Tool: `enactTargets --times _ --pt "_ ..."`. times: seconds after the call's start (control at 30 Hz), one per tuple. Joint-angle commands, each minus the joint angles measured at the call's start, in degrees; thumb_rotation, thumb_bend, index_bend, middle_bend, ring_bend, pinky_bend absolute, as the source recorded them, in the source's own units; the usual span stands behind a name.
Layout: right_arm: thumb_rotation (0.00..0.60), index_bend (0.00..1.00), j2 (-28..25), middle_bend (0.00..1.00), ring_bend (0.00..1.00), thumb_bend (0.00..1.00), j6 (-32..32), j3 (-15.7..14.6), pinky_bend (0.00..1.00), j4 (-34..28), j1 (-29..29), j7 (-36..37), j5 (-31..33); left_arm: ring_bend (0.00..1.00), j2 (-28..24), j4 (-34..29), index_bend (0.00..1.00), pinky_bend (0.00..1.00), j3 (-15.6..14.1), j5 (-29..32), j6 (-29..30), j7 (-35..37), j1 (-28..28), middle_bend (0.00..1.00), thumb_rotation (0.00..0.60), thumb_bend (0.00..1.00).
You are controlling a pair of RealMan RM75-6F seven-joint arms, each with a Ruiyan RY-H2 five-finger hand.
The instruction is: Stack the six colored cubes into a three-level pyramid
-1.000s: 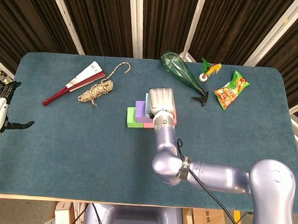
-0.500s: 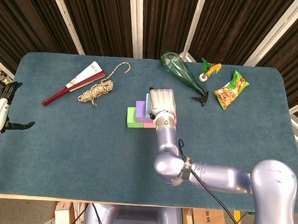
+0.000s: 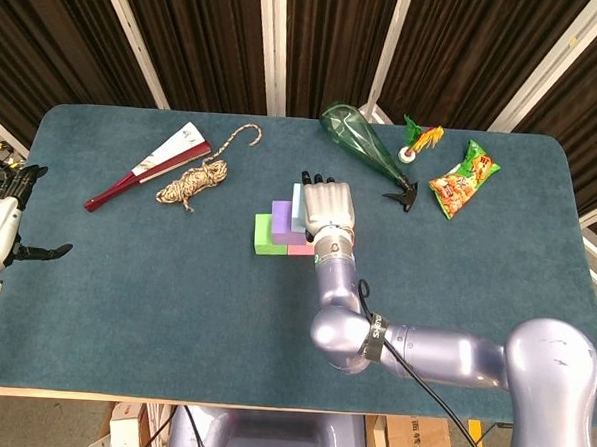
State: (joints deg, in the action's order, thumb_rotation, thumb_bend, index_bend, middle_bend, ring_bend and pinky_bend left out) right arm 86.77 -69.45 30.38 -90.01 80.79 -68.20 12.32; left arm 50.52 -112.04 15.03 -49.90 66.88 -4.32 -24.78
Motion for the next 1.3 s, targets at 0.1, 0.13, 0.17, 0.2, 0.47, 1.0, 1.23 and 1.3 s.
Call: enactTargets --times 0.1,0.13,0.17,0.2,0.47,1.0,1.23,1.3 --pt "0.600 0.00 -0.1 0.12 0.17 0.35 -0.5 0.3 0.40 -0.5 0.1 0.4 -0.2 0.02 -0.1 -0.2 0.00 0.05 0.0 -0.2 0.1 0.0 0.0 0.00 0.600 0.13" --pt "0.600 0.00 -0.2 0.12 0.16 0.35 -0.7 0.3 0.40 -0.7 0.1 0.3 -0.2 0.02 -0.1 -0.2 0.00 0.05 0.0 -0.2 0.1 0.0 0.1 0.00 0.600 0.13" --pt "0.600 0.00 -0.3 0.11 0.15 0.35 -0.8 0.3 0.40 -0.9 0.1 0.3 -0.1 0.02 -0.1 -0.3 0.00 0.05 0.0 -0.3 0.1 0.1 0.1 0.00 0.600 0.13" --pt "0.600 0.00 -0.4 0.10 0.15 0.35 -1.0 0.4 0.39 -1.1 0.1 0.2 0.0 0.02 -0.1 -0.3 0.00 0.05 0.0 -0.3 0.1 0.1 0.1 0.00 0.600 0.13" --pt "0.600 0.00 -2.2 0.01 0.06 0.35 -3.0 0.5 0.32 -4.7 0.2 -1.6 1.7 0.02 -0.2 -0.5 0.00 0.05 -0.1 -0.5 0.2 0.1 0.1 0.00 0.600 0.13" --pt "0.600 0.00 -14.0 0.00 0.00 0.35 -11.3 -6.4 0.21 -24.7 -9.2 5.6 -16.7 0.01 0.2 -1.0 0.00 0.05 -0.5 -1.7 1.7 -1.1 0.5 0.00 0.600 0.13" --pt "0.600 0.00 -19.2 0.00 0.00 0.35 -13.0 -14.1 0.21 -26.7 -21.2 19.4 -35.0 0.01 1.6 -1.3 0.00 0.05 -1.1 -5.0 4.6 -2.0 1.2 0.00 0.600 0.13" --pt "0.600 0.00 -19.8 0.00 0.00 0.35 -13.3 -15.5 0.20 -26.2 -24.1 23.4 -38.4 0.00 2.0 -1.4 0.00 0.05 -1.4 -5.9 5.2 -2.5 1.4 0.00 0.600 0.13"
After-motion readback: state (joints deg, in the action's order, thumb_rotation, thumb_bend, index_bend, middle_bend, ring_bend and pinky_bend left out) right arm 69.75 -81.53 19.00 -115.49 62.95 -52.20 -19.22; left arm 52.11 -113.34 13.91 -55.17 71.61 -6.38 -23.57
